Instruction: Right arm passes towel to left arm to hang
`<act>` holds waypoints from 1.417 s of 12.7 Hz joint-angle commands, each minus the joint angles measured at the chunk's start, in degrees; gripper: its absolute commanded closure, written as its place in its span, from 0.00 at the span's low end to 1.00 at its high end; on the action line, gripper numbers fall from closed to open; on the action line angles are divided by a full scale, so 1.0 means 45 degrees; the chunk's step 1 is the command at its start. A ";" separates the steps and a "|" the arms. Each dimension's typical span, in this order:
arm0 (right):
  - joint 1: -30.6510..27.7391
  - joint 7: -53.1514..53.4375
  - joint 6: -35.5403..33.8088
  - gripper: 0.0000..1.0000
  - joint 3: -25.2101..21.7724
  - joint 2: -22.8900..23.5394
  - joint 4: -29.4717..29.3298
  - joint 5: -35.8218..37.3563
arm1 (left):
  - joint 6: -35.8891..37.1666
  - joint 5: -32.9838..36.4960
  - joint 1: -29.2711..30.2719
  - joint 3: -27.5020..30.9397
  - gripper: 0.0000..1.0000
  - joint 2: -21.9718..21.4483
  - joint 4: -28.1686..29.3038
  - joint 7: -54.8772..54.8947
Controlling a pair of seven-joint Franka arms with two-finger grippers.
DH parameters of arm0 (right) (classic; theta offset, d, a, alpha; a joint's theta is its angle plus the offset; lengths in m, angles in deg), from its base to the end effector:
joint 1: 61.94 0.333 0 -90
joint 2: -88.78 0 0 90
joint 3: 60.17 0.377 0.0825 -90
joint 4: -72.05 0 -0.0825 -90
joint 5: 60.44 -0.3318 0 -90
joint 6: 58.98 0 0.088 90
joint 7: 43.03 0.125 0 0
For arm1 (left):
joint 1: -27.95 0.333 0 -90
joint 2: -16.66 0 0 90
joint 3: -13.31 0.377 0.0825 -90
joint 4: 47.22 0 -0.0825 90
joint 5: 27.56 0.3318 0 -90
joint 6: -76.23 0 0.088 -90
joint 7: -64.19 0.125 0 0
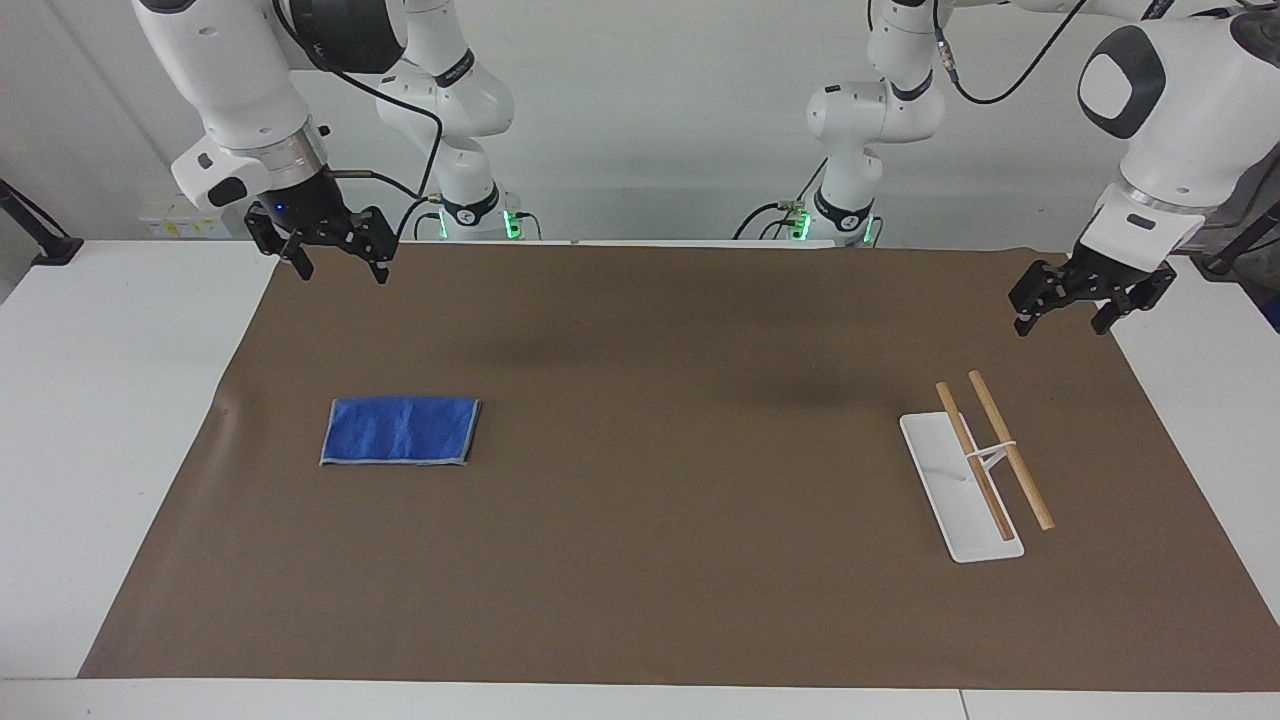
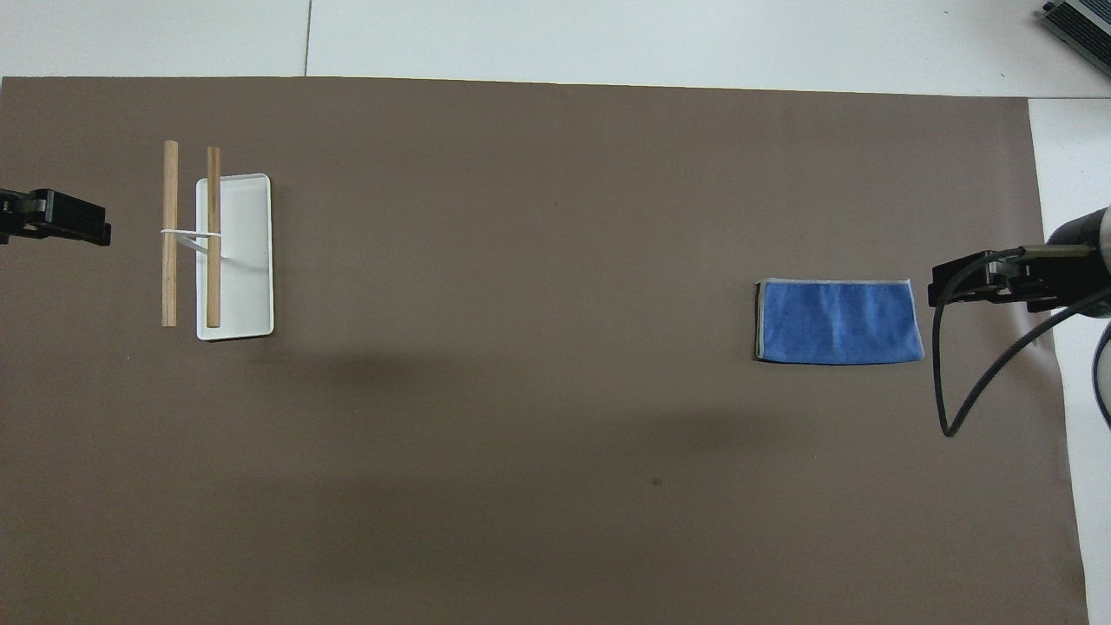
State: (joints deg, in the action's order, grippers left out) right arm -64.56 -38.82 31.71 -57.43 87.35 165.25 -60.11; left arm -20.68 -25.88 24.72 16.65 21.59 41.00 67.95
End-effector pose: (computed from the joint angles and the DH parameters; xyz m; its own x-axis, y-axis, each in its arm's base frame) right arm 0.4929 0.0007 0.6575 0.9973 -0.0713 -0.0183 -0.0711 -0.9974 0.0083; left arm 0.5464 0.0027 0.6468 0.9957 -0.0677 0.0633 -0.0653 -0.9971 -0.0385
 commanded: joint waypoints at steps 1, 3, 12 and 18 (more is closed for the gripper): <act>-0.0082 -0.0173 0.0295 0.00 0.0076 -0.0309 0.0422 -0.0094 | -0.0087 -0.0197 0.0093 -0.0018 0.00 -0.0354 0.0414 0.0063; -0.0082 -0.0191 0.0703 0.00 0.0056 -0.0328 0.0655 -0.0094 | -0.0087 -0.0197 0.0093 -0.0019 0.00 -0.0354 0.0414 0.0044; -0.0199 -0.0309 0.5115 0.00 0.0056 0.0177 0.3799 0.0082 | -0.0087 -0.0197 0.0093 0.0001 0.00 -0.0354 0.0414 0.0063; -0.0257 -0.1205 0.7673 0.00 0.0056 0.1486 0.5341 0.0082 | -0.0087 -0.0197 0.0093 -0.0019 0.00 -0.0354 0.0414 0.0063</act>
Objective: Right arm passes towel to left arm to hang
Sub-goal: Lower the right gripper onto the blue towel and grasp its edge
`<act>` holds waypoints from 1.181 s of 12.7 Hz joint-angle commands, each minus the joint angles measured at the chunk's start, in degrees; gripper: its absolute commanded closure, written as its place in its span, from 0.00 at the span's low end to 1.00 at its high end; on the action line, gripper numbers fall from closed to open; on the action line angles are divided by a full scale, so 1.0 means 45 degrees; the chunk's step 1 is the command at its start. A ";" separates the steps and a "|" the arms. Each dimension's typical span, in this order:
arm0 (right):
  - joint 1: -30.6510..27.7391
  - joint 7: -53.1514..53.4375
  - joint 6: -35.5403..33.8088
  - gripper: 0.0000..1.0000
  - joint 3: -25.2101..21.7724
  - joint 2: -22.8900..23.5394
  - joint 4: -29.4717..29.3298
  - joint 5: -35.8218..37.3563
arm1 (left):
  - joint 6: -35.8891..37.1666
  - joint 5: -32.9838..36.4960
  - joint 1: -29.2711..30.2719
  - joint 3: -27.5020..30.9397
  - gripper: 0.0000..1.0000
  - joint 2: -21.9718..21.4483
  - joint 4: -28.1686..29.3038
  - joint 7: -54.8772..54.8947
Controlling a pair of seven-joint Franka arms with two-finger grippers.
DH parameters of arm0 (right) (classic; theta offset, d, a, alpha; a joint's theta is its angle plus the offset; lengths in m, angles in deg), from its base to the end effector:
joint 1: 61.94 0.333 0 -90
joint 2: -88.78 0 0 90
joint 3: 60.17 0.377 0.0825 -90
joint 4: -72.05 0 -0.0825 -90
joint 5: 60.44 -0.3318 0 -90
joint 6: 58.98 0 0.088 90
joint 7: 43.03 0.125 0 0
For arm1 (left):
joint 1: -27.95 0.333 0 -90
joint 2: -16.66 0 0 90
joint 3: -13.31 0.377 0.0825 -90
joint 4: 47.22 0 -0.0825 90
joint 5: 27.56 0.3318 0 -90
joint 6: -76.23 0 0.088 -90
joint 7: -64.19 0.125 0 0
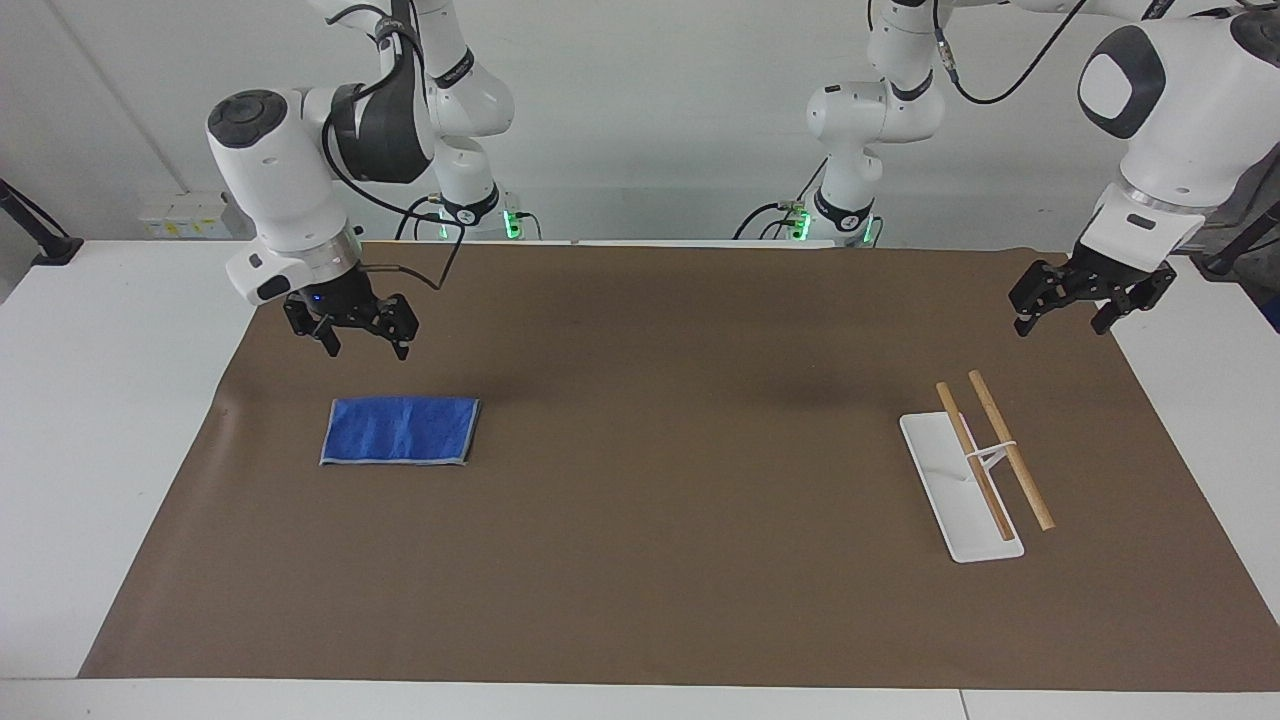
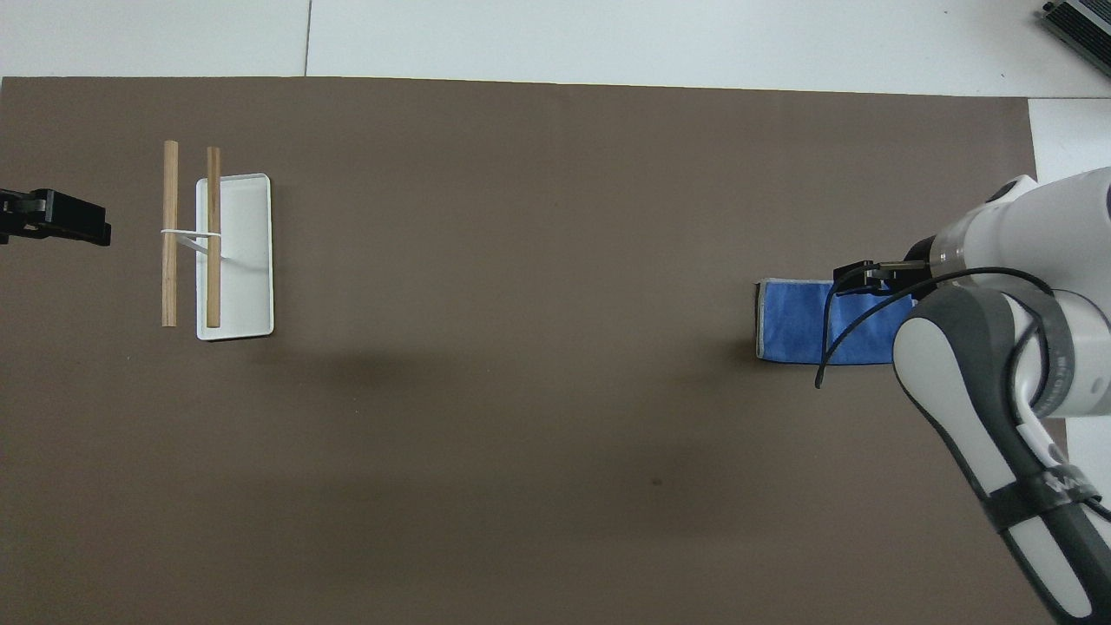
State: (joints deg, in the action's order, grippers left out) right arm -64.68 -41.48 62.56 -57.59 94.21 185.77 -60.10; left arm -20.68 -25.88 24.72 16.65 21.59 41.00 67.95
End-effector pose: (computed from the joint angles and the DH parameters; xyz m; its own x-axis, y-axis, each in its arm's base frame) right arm 0.5409 -0.0026 0.4898 0.9988 -0.0271 0.0418 -0.0271 -0.9996 -0.0002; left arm 0.5464 0.0027 0.6468 0.9957 -0.0677 0.0633 -0.0653 -0.9971 -0.0385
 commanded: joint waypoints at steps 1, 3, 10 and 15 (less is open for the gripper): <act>-0.0308 -0.0849 0.1480 0.00 0.0091 0.0197 0.1055 0.0081 | -0.0087 -0.0216 0.0093 -0.0019 0.00 -0.0354 0.0414 0.0063; -0.0309 -0.0909 0.2013 0.00 0.0071 0.0646 0.1233 0.0081 | -0.0087 -0.0197 0.0093 -0.0019 0.00 -0.0354 0.0414 0.0063; -0.0387 -0.1298 0.4299 0.00 0.0071 0.1839 0.2132 0.0119 | -0.0087 -0.0197 0.0093 -0.0019 0.00 -0.0354 0.0414 0.0063; -0.0387 -0.1476 0.4826 0.48 0.0071 0.1957 0.2444 0.0120 | -0.0087 -0.0197 0.0093 -0.0019 0.00 -0.0354 0.0414 0.0063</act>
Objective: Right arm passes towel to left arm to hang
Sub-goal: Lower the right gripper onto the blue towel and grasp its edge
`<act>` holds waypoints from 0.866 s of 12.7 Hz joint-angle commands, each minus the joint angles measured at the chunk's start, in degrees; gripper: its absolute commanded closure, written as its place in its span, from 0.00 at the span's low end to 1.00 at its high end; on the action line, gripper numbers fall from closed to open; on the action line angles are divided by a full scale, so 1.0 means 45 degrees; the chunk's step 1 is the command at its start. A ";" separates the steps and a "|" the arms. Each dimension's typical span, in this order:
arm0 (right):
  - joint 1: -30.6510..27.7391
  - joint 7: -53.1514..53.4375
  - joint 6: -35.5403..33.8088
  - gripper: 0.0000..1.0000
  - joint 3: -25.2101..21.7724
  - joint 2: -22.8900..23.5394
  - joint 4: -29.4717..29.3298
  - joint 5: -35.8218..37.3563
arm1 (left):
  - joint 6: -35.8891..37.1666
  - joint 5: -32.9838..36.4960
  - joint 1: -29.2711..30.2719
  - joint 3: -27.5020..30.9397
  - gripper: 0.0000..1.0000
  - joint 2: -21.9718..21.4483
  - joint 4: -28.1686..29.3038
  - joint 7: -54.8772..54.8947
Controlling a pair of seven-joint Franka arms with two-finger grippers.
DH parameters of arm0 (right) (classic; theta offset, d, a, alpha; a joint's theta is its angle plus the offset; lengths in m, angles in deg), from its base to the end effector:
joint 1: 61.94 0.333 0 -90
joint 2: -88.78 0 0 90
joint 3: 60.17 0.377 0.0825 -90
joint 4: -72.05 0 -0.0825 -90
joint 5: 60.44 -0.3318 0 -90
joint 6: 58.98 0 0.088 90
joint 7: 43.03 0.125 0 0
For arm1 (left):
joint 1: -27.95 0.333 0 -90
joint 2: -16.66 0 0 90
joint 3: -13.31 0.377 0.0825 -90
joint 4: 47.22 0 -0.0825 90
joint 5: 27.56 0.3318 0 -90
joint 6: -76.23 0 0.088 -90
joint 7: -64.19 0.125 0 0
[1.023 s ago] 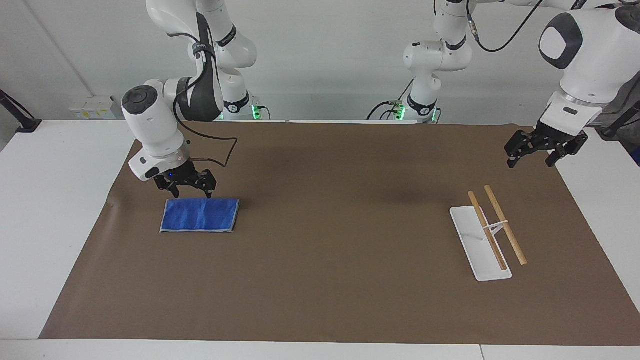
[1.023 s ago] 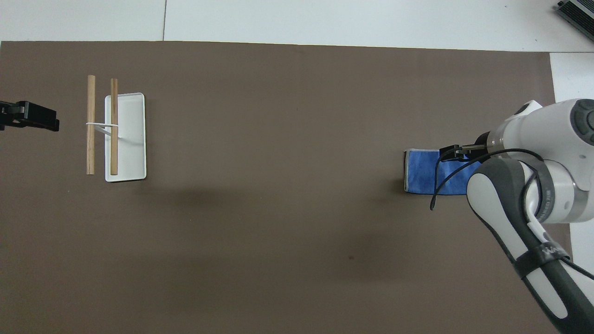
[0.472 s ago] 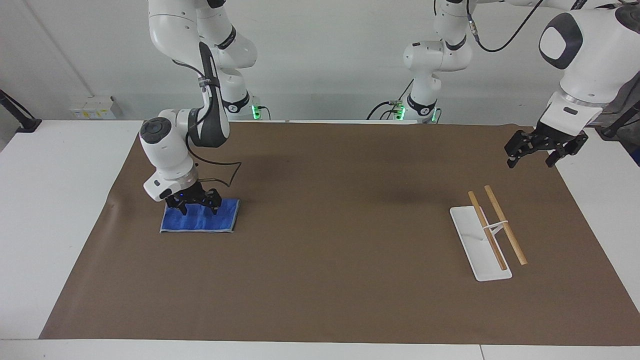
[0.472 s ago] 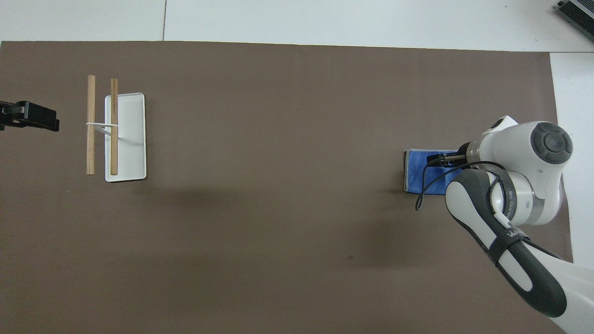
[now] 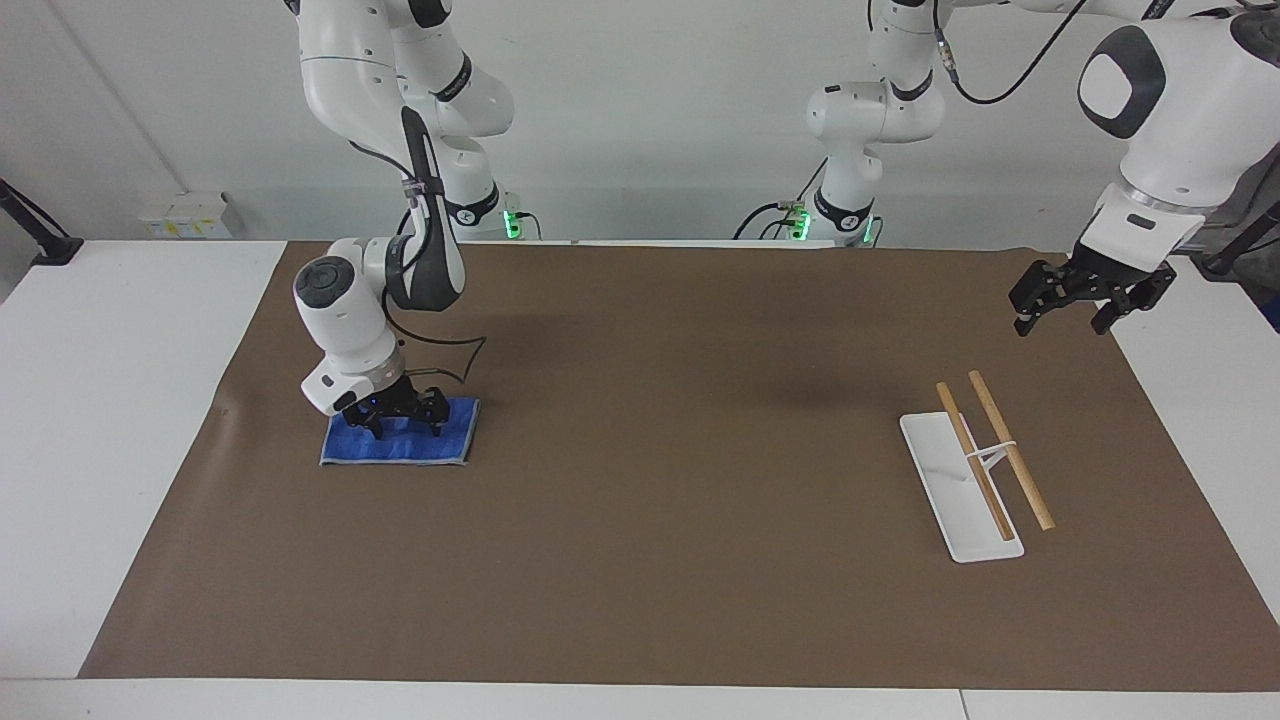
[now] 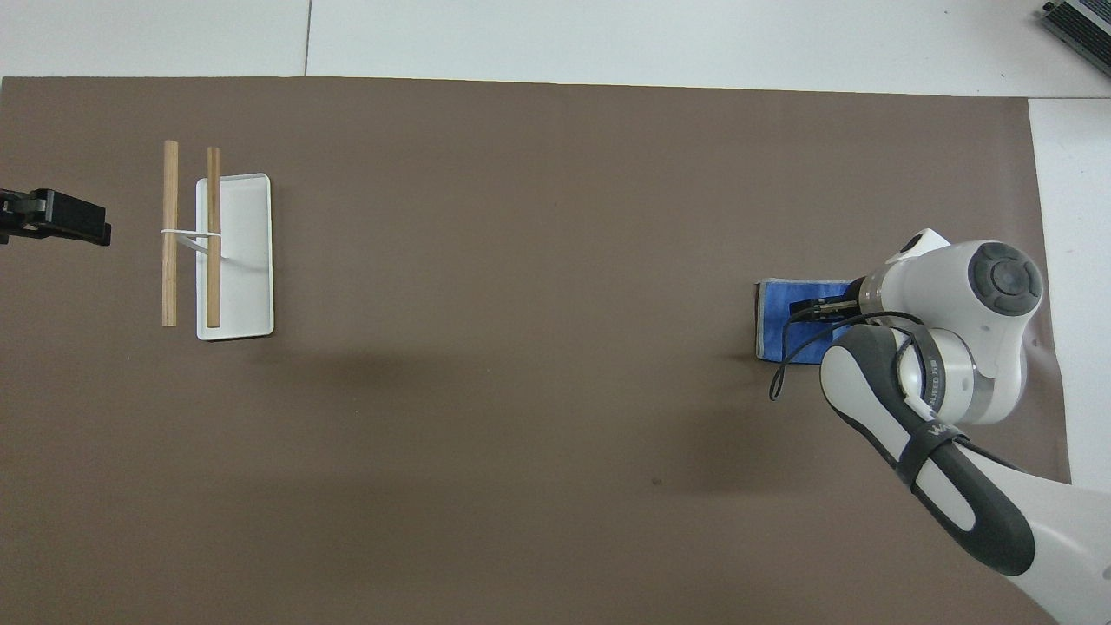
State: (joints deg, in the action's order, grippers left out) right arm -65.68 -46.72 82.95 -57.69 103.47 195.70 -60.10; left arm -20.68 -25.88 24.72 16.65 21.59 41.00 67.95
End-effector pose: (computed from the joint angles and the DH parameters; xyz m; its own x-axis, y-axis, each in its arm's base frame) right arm 0.5531 -0.0133 0.3646 0.9970 0.0450 0.0632 0.0453 -0.9990 -0.0030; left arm 0.5464 0.0027 0.6468 0.9957 -0.0677 0.0633 -0.0653 -0.9971 -0.0385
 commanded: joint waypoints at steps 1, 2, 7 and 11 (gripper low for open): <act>-0.0164 -0.0253 0.0295 0.73 0.0113 -0.0100 0.0256 0.0119 | -0.0087 -0.0197 0.0093 -0.0019 0.00 -0.0354 0.0414 0.0063; -0.0164 -0.0175 0.0276 0.95 0.0113 -0.0100 0.0257 0.0119 | -0.0087 -0.0197 0.0093 -0.0019 0.00 -0.0354 0.0414 0.0063; -0.0028 0.0272 -0.0016 1.00 0.0133 -0.0334 0.0237 0.0100 | -0.0087 -0.0197 0.0093 0.0001 0.00 -0.0354 0.0414 0.0063; 0.0284 0.0372 -0.0816 1.00 0.0250 -0.1094 0.0159 -0.0096 | -0.0087 -0.0197 0.0093 -0.0018 0.00 -0.0354 0.0414 0.0063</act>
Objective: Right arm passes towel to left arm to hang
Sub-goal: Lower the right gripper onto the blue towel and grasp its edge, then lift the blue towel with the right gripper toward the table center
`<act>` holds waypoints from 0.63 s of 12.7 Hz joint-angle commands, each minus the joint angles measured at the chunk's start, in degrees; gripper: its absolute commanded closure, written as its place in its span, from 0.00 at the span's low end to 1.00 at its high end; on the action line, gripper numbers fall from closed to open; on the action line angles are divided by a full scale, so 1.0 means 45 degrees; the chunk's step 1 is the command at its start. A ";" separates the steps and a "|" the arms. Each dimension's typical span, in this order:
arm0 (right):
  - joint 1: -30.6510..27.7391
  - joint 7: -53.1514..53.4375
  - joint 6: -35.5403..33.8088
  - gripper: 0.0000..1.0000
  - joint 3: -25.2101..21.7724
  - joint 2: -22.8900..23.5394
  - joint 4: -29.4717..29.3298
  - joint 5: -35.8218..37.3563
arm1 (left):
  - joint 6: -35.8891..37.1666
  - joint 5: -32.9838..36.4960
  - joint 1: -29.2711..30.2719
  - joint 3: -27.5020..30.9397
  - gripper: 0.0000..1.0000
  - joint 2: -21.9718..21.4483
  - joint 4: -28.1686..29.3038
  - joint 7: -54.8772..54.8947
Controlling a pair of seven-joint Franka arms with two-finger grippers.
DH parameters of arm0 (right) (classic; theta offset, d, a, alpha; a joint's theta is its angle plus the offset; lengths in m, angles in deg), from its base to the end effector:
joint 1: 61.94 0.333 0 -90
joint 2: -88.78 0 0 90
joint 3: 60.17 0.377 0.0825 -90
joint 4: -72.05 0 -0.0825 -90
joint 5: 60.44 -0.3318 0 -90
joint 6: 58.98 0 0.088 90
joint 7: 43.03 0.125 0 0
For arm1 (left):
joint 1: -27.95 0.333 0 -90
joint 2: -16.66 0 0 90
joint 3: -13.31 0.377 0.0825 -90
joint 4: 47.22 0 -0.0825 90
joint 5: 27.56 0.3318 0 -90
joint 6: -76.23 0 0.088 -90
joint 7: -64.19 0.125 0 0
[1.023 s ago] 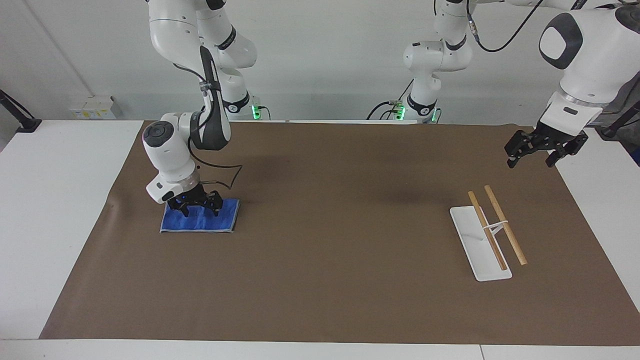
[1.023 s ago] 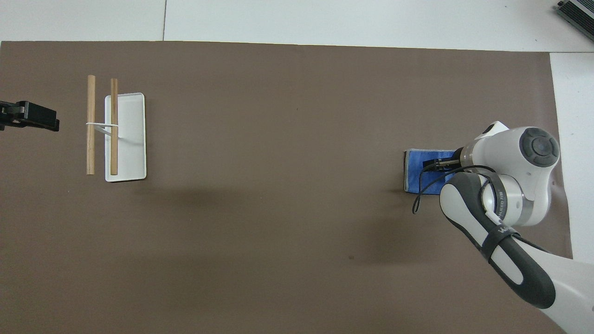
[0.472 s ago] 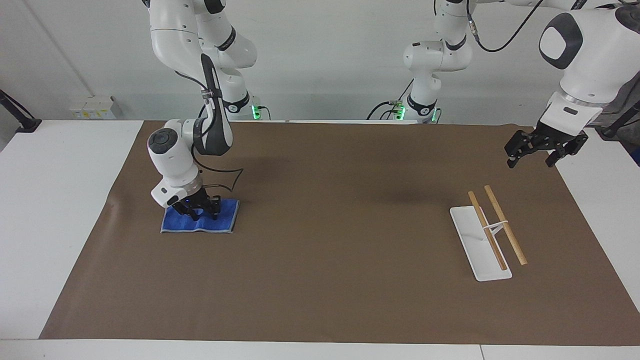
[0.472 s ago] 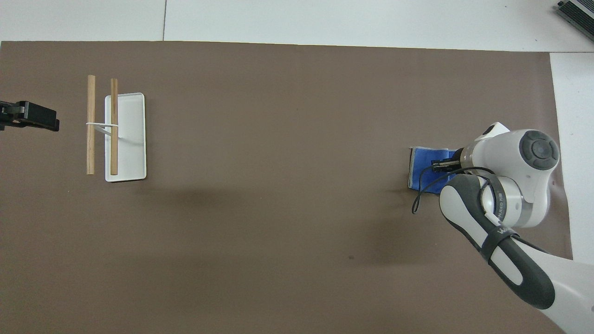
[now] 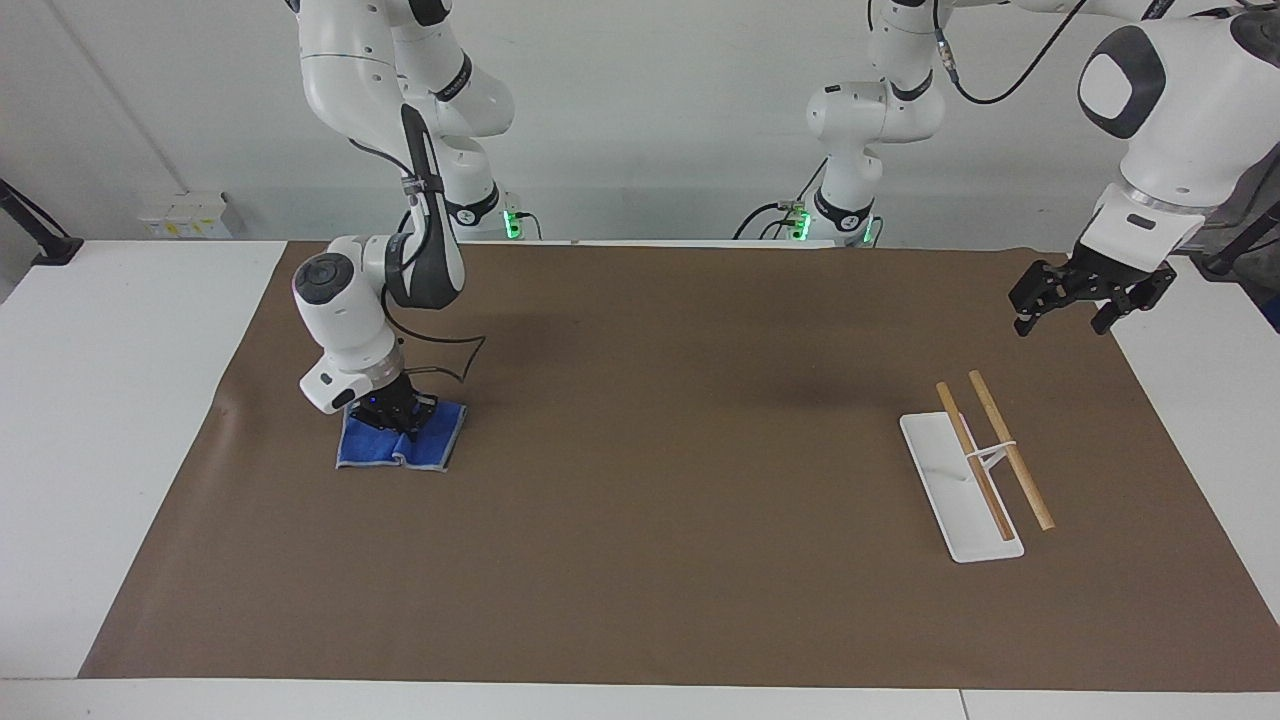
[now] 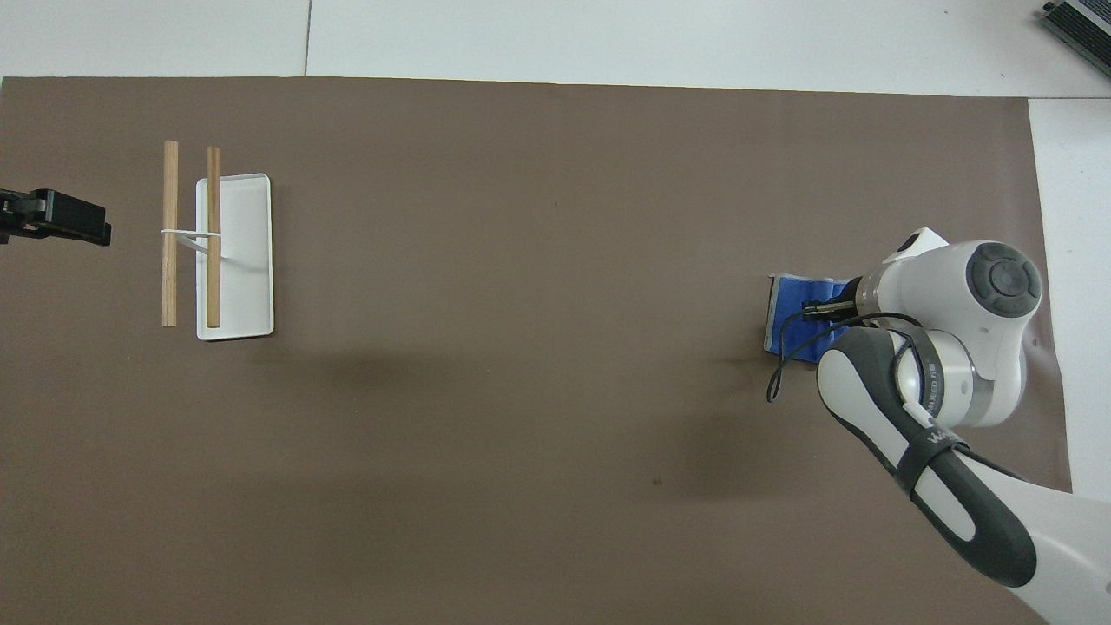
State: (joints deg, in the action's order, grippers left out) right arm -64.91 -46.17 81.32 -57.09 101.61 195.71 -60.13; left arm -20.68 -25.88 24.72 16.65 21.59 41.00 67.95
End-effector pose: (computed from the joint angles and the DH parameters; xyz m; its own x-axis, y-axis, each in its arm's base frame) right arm 0.5485 -0.0003 0.3797 0.9960 0.0587 0.0671 0.0591 -0.9982 -0.0045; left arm 0.5464 0.0027 0.6468 0.9957 -0.0677 0.0633 -0.0653 -0.9971 -0.0385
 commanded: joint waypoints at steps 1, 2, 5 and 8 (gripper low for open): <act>0.0269 0.0249 -0.0591 1.00 0.0137 -0.0896 0.0098 -0.0126 | -0.0087 -0.0197 0.0093 -0.0019 0.00 -0.0353 0.0414 0.0063; 0.0638 0.0249 -0.0767 1.00 0.0137 -0.1110 0.0039 -0.0475 | -0.0087 -0.0197 0.0093 -0.0019 0.00 -0.0353 0.0414 0.0063; 0.1343 0.0444 -0.1955 1.00 0.0137 -0.1346 -0.0992 -0.1823 | -0.0087 -0.0197 0.0093 -0.0019 0.00 -0.0353 0.0414 0.0063; 0.1832 0.0463 -0.2565 1.00 0.0137 -0.1562 -0.1639 -0.3633 | -0.0087 -0.0197 0.0093 0.0001 0.00 -0.0353 0.0414 0.0063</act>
State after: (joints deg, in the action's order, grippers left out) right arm -57.24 -44.69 71.27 -56.59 94.91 189.96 -71.64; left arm -20.68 -25.88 24.72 16.65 21.59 41.00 67.95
